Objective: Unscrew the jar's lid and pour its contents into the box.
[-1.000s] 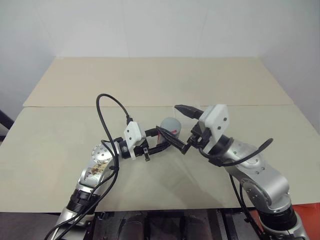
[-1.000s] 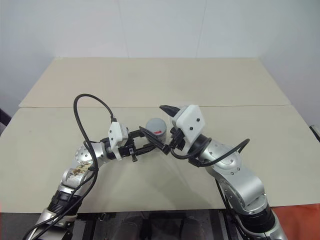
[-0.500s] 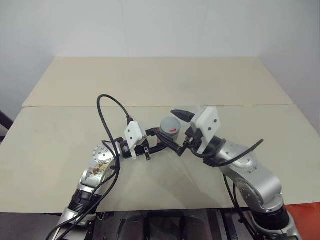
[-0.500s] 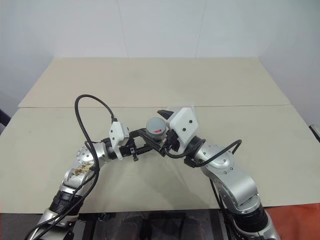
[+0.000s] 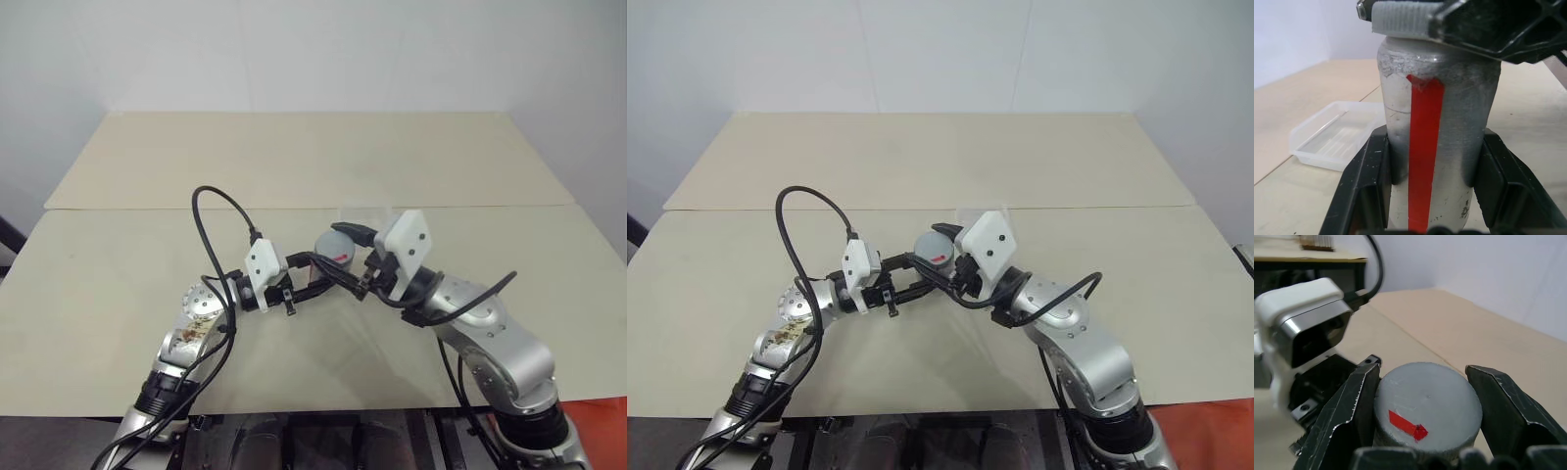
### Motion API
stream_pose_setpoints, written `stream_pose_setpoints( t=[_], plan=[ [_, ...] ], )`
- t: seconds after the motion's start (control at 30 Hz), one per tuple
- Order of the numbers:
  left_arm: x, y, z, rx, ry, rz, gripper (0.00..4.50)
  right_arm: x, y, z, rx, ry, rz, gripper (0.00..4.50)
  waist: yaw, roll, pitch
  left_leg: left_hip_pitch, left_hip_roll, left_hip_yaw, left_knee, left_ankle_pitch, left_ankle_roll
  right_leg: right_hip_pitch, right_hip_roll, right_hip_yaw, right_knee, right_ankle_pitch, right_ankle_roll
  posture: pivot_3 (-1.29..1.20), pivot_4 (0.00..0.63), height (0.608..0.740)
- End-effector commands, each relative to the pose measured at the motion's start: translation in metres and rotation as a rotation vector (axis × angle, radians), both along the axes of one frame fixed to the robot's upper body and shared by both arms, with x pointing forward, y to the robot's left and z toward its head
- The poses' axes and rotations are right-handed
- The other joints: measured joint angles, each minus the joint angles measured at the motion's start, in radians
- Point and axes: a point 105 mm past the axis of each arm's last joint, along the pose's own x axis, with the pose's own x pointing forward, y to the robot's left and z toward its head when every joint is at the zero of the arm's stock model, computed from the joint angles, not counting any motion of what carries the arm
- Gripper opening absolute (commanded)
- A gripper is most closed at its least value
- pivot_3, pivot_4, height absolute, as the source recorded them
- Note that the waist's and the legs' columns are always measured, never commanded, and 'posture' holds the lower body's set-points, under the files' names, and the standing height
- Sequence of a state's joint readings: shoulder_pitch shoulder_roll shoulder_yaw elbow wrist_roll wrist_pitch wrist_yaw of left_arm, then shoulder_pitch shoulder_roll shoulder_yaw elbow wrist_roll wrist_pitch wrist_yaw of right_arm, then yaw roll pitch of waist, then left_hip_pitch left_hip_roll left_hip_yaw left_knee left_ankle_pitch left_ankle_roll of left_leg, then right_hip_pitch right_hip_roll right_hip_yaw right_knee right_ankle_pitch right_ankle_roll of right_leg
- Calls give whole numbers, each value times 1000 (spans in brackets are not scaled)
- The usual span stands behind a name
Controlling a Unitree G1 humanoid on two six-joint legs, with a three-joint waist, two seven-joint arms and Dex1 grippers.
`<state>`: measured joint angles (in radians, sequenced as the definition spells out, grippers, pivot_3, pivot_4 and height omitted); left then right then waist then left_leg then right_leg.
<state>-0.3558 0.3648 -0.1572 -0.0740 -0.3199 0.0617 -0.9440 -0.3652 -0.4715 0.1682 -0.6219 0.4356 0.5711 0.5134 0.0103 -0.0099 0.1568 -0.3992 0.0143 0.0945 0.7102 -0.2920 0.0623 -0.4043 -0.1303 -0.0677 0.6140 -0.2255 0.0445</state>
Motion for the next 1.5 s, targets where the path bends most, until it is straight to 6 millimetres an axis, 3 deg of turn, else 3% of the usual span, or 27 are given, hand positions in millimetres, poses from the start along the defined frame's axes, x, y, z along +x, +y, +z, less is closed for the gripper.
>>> stream_pose_setpoints(
  t=[0.03,0.33,0.53,0.6,0.83,1.0,1.03,1.27,1.5],
  plan=[
    [-15,-2,21,-56,-56,-89,1920,-17,1,2,-50,-6,269,2761,-1,0,0,0,0,0,0,0,0,0,0,0,-1,0,0,0,150,740],
    [-33,-12,26,-62,-63,-164,1920,-19,-16,-1,-264,114,876,2761,-8,0,0,1,1,0,0,-1,2,0,0,1,-1,0,0,0,150,740],
    [-40,-17,27,-68,-61,-176,1920,-9,-14,-2,-354,138,1031,2761,-10,0,0,0,1,-1,0,-1,2,0,0,1,0,0,0,0,150,740],
    [-39,-17,26,-65,-60,-173,1920,-5,-14,-3,-356,63,1039,2761,-9,0,0,0,1,-1,0,-1,2,0,0,0,-1,0,0,0,150,740],
    [-40,-15,25,-62,-57,-160,1920,5,-16,-1,-343,54,1034,2761,-9,0,0,0,2,-1,0,-1,1,0,0,0,0,0,0,0,150,740],
    [-36,-13,21,-55,-51,-138,1920,9,-26,19,-262,-98,961,4384,-4,0,0,0,2,-1,0,-1,1,0,-1,0,-1,0,0,0,150,740],
    [-36,-12,21,-57,-48,-132,1920,8,-29,25,-244,-138,926,4477,-1,0,0,0,2,-1,0,-1,1,0,-1,0,-1,0,0,0,150,740],
    [-25,-4,17,-56,-37,-84,1920,0,-41,51,-128,-282,549,4477,4,0,0,-1,2,-1,0,-1,1,0,-1,-1,-1,0,0,0,150,740],
    [-15,-5,12,-52,12,-88,1920,-10,-33,39,-14,-211,254,4500,1,0,0,0,2,0,0,0,0,0,-1,0,0,0,0,0,150,740]
  ],
)
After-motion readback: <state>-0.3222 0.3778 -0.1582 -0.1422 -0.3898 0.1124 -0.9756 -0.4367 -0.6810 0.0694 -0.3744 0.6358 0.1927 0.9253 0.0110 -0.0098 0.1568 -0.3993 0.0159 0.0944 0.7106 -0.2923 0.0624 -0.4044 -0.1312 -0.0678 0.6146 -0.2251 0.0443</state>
